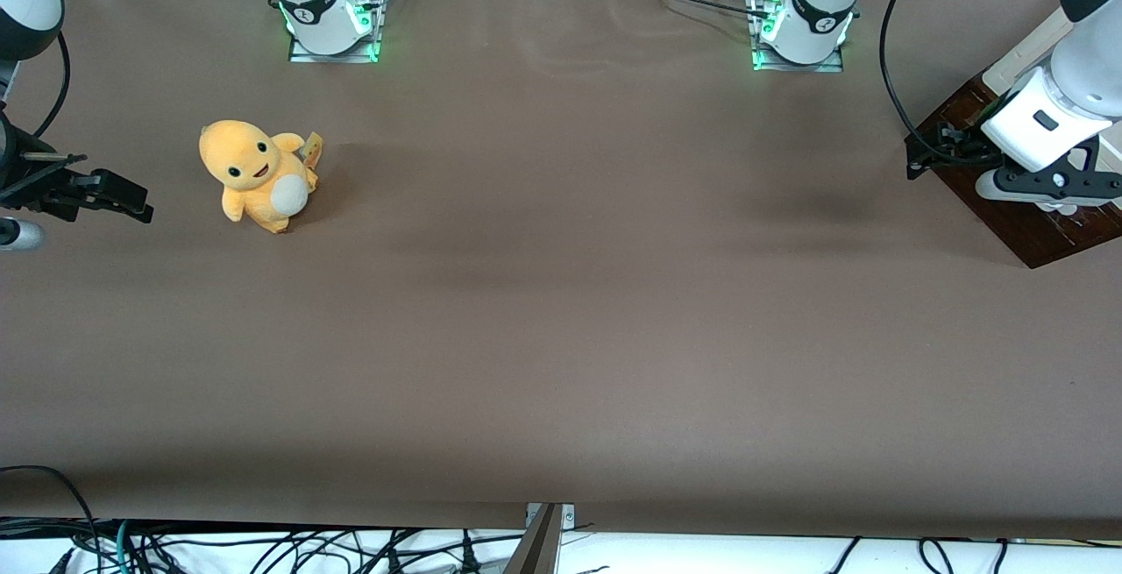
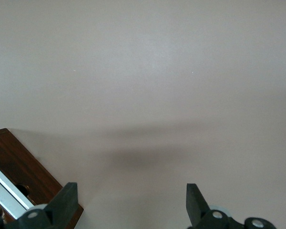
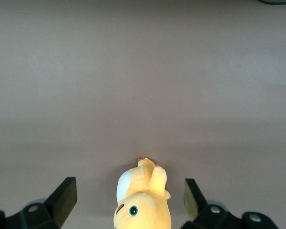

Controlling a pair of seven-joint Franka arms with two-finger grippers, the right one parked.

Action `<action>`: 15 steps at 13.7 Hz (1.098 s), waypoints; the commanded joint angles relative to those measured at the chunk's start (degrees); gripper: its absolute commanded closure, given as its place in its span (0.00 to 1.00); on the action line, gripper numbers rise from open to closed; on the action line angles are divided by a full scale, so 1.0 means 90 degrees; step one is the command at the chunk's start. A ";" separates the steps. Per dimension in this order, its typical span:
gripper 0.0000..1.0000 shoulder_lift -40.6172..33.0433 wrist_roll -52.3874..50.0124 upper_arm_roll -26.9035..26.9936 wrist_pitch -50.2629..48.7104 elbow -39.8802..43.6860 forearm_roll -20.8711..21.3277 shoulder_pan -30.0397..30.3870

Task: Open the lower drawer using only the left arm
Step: 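Lower the open left gripper toward the lower drawer's white bar handle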

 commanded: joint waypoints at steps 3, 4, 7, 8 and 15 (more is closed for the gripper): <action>0.00 0.0310 0.0012 0.0029 -0.0140 0.0296 -0.0154 0.0011; 0.00 0.0310 -0.0037 0.0019 -0.0140 0.0287 -0.0144 0.0001; 0.00 0.0320 -0.0193 0.0000 -0.0140 0.0287 0.0089 -0.0009; 0.00 0.0320 -0.0213 0.0000 -0.0159 0.0287 0.0274 -0.0009; 0.00 0.0748 -0.1763 -0.0097 -0.0900 0.0218 0.2333 -0.0136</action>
